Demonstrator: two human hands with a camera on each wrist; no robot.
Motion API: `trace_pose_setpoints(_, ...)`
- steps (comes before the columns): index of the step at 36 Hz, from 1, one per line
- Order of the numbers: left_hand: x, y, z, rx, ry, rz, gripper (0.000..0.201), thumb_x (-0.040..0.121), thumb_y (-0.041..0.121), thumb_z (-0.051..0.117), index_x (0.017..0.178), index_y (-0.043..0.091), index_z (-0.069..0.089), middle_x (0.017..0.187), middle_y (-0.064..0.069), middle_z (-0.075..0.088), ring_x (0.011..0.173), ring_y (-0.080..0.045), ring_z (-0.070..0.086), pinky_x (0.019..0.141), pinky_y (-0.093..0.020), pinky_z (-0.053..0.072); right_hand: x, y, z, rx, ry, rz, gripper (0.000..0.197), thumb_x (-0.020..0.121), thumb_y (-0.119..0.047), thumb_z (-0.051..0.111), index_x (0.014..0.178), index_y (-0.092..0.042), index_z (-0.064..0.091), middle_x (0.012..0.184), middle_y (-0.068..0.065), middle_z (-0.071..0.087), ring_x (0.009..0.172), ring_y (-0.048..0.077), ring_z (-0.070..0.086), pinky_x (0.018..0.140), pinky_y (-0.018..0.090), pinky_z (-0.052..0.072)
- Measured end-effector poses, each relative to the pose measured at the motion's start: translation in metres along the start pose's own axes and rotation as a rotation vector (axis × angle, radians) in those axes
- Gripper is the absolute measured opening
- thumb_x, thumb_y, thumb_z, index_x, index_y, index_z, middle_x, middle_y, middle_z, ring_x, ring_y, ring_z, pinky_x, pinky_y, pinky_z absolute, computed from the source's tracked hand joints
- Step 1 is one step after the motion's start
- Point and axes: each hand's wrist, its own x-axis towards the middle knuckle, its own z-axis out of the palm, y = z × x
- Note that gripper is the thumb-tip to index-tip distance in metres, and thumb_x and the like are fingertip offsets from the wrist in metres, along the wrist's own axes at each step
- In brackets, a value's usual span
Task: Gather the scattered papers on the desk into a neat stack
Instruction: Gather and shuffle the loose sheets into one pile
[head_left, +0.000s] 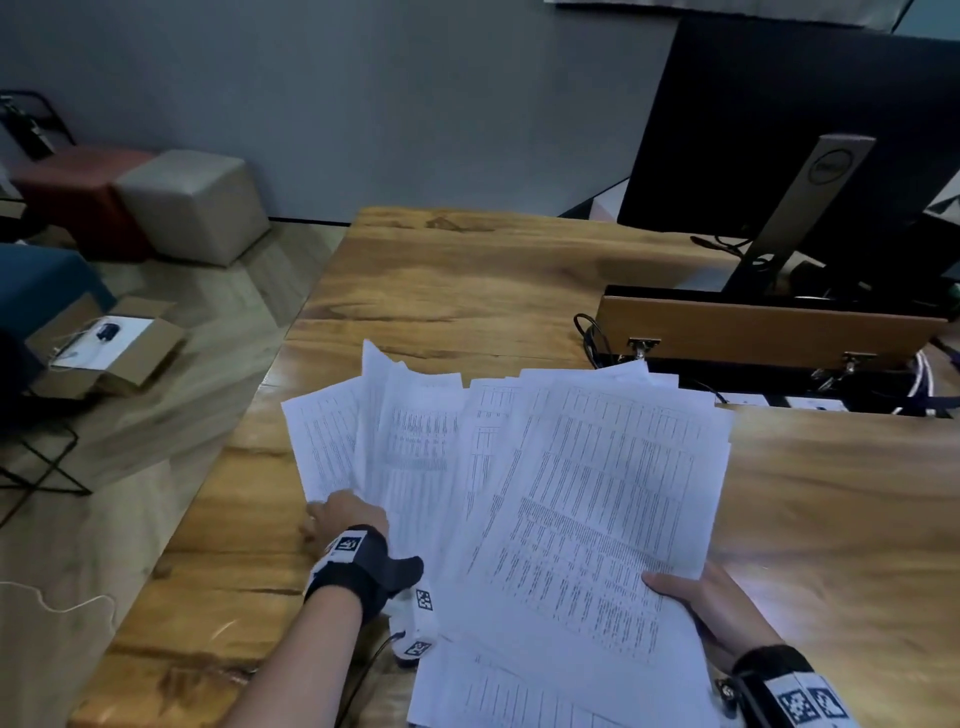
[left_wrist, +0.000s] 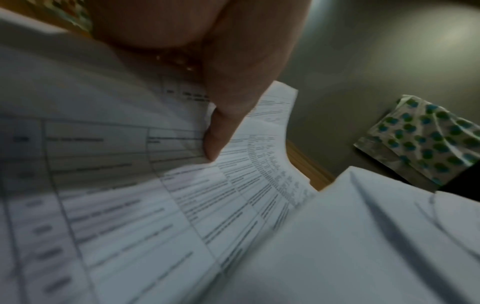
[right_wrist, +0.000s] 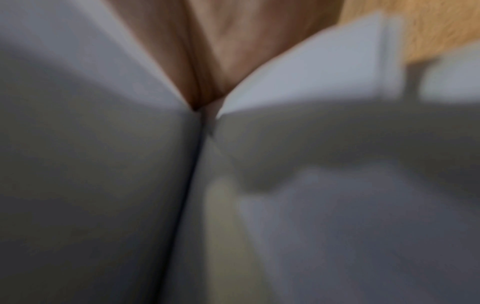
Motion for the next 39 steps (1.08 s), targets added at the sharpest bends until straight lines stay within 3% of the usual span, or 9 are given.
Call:
trace_pose_setpoints(4, 0.007, -0.004, -0.007, 0.063, 0.04, -0.065, 0.031, 0.086, 0.007, 0.059, 0.116, 0.008, 0.062, 0.135, -0.021, 0.037, 0.121, -0.041, 0.039, 0.094, -0.047, 0.044, 0.006, -0.002, 0.008, 0.016, -0.015, 0.009, 0.034, 0.085, 0.018, 0.057, 0.114, 0.001, 0.064, 0.109, 0.024, 0.076, 0.103, 0.045, 0.07, 0.089, 0.052, 0.056)
trace_pose_setpoints(11, 0.02, 0.01, -0.009, -0.147, 0.03, -0.11, 0.079, 0.088, 0.005, 0.062, 0.15, 0.004, 0.014, 0.15, -0.027, 0.023, 0.132, -0.042, 0.04, 0.107, -0.048, 0.037, 0.01, -0.003, 0.017, 0.021, -0.033, 0.017, 0.034, 0.085, 0.015, 0.059, 0.114, -0.003, 0.064, 0.108, 0.022, 0.077, 0.1, 0.041, 0.073, 0.086, 0.05, 0.057)
trace_pose_setpoints(16, 0.041, -0.003, -0.018, -0.155, -0.056, -0.042, 0.065, 0.076, 0.008, 0.075, 0.135, -0.002, 0.049, 0.135, -0.02, 0.055, 0.122, -0.037, 0.055, 0.097, -0.041, 0.049, 0.011, -0.002, 0.022, 0.028, -0.051, 0.022, 0.033, 0.086, 0.016, 0.058, 0.112, -0.003, 0.065, 0.107, 0.021, 0.077, 0.098, 0.038, 0.074, 0.08, 0.046, 0.061)
trace_pose_setpoints(20, 0.039, -0.008, -0.04, -0.205, -0.118, -0.002, 0.02, 0.073, 0.005, 0.071, 0.091, -0.002, 0.065, 0.103, -0.018, 0.071, 0.087, -0.035, 0.068, 0.075, -0.035, 0.056, 0.015, 0.001, 0.021, 0.012, -0.057, 0.033, 0.034, 0.086, 0.015, 0.058, 0.115, -0.002, 0.064, 0.109, 0.022, 0.076, 0.101, 0.04, 0.073, 0.088, 0.05, 0.057)
trace_pose_setpoints(25, 0.02, 0.002, -0.087, -0.275, 0.013, 0.296, 0.029, 0.079, 0.002, 0.063, 0.107, 0.007, 0.067, 0.104, -0.015, 0.071, 0.087, -0.03, 0.064, 0.079, -0.036, 0.052, 0.022, 0.007, 0.017, 0.011, -0.053, 0.055, 0.038, 0.085, 0.017, 0.059, 0.118, 0.0, 0.062, 0.112, 0.024, 0.075, 0.107, 0.043, 0.07, 0.1, 0.059, 0.049)
trace_pose_setpoints(29, -0.01, 0.012, -0.136, -0.27, 0.017, 0.533, 0.019, 0.084, 0.011, 0.067, 0.1, 0.019, 0.066, 0.089, 0.001, 0.07, 0.086, -0.027, 0.068, 0.073, -0.035, 0.052, 0.027, 0.01, 0.018, 0.006, -0.05, 0.074, 0.038, 0.085, 0.017, 0.059, 0.119, 0.0, 0.062, 0.112, 0.024, 0.075, 0.108, 0.044, 0.068, 0.102, 0.061, 0.048)
trace_pose_setpoints(35, -0.062, 0.029, -0.184, -0.405, -0.2, 0.808, 0.016, 0.08, 0.011, 0.077, 0.086, 0.024, 0.07, 0.081, 0.027, 0.073, 0.062, 0.005, 0.069, 0.05, -0.013, 0.05, 0.032, 0.011, 0.03, 0.025, -0.085, 0.092, 0.033, 0.088, 0.017, 0.056, 0.111, -0.005, 0.062, 0.096, 0.017, 0.08, 0.095, 0.038, 0.074, 0.084, 0.052, 0.058)
trace_pose_setpoints(37, -0.075, 0.033, -0.187, -0.532, -0.304, 0.813, 0.016, 0.076, 0.008, 0.077, 0.088, 0.017, 0.072, 0.082, 0.017, 0.077, 0.067, -0.001, 0.073, 0.054, -0.01, 0.053, 0.035, 0.013, 0.035, 0.03, -0.09, 0.102, 0.033, 0.088, 0.017, 0.057, 0.112, -0.006, 0.062, 0.099, 0.019, 0.079, 0.1, 0.041, 0.072, 0.093, 0.059, 0.054)
trace_pose_setpoints(39, -0.079, 0.034, -0.183, -0.697, -0.437, 0.761, 0.025, 0.067, 0.014, 0.081, 0.09, 0.013, 0.073, 0.089, 0.002, 0.079, 0.076, -0.014, 0.076, 0.061, -0.021, 0.06, 0.039, 0.015, 0.038, 0.025, -0.09, 0.117, 0.034, 0.088, 0.016, 0.057, 0.117, -0.002, 0.061, 0.104, 0.023, 0.077, 0.103, 0.044, 0.07, 0.097, 0.062, 0.051)
